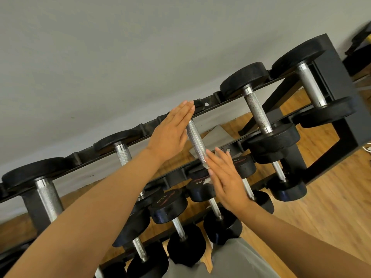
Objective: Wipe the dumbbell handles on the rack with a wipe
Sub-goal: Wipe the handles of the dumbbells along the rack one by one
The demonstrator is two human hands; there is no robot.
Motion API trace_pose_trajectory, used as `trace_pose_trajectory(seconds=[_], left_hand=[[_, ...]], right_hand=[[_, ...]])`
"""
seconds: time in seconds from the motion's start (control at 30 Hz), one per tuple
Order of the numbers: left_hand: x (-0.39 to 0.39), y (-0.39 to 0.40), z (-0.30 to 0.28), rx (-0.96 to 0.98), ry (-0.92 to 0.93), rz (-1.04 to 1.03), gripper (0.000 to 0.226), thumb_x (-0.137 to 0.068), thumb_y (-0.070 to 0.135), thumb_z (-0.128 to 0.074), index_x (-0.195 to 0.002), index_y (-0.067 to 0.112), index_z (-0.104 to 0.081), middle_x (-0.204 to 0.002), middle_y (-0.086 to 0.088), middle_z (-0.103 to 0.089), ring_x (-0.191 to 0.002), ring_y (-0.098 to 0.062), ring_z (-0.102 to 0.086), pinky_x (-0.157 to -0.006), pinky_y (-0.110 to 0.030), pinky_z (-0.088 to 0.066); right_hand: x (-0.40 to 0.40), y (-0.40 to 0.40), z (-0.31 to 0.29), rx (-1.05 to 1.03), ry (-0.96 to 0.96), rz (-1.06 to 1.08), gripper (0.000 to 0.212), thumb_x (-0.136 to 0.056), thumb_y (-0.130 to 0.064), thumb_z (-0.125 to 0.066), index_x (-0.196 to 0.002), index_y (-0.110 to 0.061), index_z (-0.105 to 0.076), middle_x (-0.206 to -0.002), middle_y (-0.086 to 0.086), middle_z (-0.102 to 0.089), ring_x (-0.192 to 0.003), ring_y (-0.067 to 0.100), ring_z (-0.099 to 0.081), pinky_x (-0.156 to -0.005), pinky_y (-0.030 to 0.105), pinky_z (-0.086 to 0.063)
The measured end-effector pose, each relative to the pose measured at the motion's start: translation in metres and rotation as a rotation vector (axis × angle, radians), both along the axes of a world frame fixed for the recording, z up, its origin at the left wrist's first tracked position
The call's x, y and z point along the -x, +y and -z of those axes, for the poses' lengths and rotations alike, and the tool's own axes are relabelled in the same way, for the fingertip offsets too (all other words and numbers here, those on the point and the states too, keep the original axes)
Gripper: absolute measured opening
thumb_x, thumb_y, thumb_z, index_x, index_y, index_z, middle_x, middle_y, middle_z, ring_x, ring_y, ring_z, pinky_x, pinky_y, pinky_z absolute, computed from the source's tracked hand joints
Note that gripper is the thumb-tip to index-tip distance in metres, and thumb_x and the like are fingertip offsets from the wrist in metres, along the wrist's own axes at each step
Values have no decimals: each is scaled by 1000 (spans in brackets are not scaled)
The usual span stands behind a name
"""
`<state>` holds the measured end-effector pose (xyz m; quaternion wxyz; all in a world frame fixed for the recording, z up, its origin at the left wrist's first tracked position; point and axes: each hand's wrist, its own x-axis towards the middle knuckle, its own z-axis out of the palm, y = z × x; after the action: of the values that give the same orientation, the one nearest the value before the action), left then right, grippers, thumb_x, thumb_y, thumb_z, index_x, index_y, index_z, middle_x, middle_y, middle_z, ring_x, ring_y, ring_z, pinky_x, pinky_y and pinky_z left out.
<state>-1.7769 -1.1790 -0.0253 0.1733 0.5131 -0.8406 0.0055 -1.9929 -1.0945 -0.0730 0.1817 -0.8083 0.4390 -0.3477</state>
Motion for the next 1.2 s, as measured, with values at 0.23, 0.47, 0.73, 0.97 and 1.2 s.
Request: trace_pose_trajectory(seconds=[0.23, 0.47, 0.73, 0.97, 1.2], left_hand=[[-1, 0, -2, -28, 36, -7, 56, -98, 17, -32, -151, 1, -32, -159, -13, -30, -148, -24, -24, -120, -44, -28], [5, 2, 1, -21, 63, -42, 56, -98, 17, -35, -151, 0, -33, -159, -13, -31, -148, -27, -25, -119, -47, -28], [13, 4, 0, -16, 89, -102, 52, -100, 18, -36, -150, 1, -35, -158, -12, -32, -148, -26, -26, -120, -45, -27], [16, 6, -3, -21, 91, -147, 51, -102, 18, -37, -150, 3, -36, -158, -11, -33, -148, -24, -26, -122, -37, -21], [19, 8, -7, -45, 128, -172, 51, -100, 17, -38, -149, 3, -38, -157, -12, -35, -147, -25, -29, -121, -38, -25]], right_hand=[[-25, -8, 4, 293, 395, -241, 32, -97, -14, -51, -124, -6, -66, -134, 8, -60, -124, 22, -56, -118, 37, -27], [19, -23, -8, 48, 163, -133, 36, -102, -19, -41, -129, -5, -60, -135, 9, -58, -133, 19, -45, -117, 41, -30], [-17, -19, 6, 293, 364, -245, 46, -107, -24, -28, -111, -11, -72, -126, 4, -65, -124, 21, -52, -113, 45, -31], [24, -56, -3, 340, 275, -548, 31, -101, -22, -47, -123, -9, -66, -125, 7, -64, -121, 22, -56, -113, 38, -35], [34, -61, 0, 121, 98, -543, 41, -107, -25, -35, -121, 0, -65, -120, 11, -66, -118, 19, -54, -117, 29, -28]])
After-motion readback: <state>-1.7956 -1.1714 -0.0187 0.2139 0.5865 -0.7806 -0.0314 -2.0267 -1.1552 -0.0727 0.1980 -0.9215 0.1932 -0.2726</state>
